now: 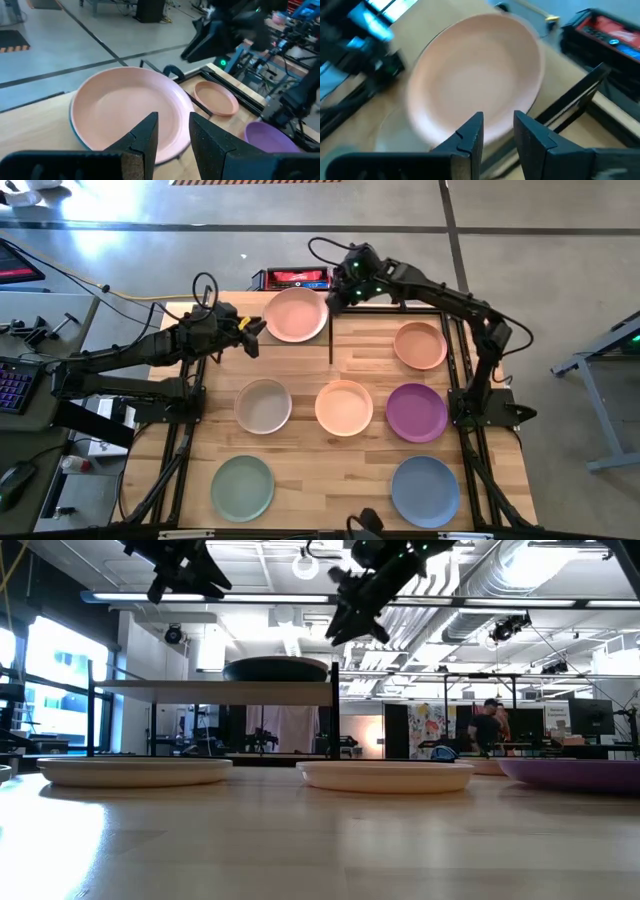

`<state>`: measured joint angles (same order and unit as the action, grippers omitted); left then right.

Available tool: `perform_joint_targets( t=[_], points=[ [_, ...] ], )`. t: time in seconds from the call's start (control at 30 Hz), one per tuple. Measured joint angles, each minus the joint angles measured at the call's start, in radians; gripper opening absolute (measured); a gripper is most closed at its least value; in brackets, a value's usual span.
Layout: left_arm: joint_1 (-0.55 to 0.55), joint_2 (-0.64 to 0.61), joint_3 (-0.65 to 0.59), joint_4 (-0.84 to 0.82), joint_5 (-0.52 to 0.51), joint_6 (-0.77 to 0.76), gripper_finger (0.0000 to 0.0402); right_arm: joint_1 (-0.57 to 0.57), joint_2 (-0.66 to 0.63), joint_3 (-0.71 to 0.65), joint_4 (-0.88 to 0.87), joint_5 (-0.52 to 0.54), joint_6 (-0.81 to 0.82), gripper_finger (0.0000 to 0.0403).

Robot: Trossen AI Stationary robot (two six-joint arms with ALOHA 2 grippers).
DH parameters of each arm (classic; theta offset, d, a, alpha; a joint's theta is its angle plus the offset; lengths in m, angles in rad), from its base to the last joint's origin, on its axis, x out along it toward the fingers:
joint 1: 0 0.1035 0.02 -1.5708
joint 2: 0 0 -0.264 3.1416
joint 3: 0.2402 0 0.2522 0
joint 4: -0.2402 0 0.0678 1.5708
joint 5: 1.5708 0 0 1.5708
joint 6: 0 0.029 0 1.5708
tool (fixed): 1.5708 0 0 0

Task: Place and stack plates onto a shelf
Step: Stack the purple plate on top of the light brown plate on the shelf

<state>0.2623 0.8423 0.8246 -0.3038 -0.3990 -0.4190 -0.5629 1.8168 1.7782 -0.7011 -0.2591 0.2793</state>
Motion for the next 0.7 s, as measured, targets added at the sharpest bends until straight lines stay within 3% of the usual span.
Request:
perform_joint_targets(
  t=[0.17,0.37,0.53,0.7],
  points=[
    [0.0,0.0,0.0,-0.059,0.032,0.003,0.0097,0.008,-0.063,0.0,-0.118,-0.108,-0.087,0.009],
    [0.0,0.0,0.0,-0.109,0.033,0.028,0.0097,0.05,-0.106,0.0,-0.306,-0.118,-0.051,0.009],
    [-0.002,0.0,0.0,-0.112,0.054,0.029,0.0097,0.15,-0.107,0.0,-0.536,-0.068,-0.033,0.009],
    [-0.002,0.0,0.0,-0.146,0.065,0.03,0.0097,0.283,-0.105,-0.065,-0.592,0.018,-0.015,0.009]
  ],
)
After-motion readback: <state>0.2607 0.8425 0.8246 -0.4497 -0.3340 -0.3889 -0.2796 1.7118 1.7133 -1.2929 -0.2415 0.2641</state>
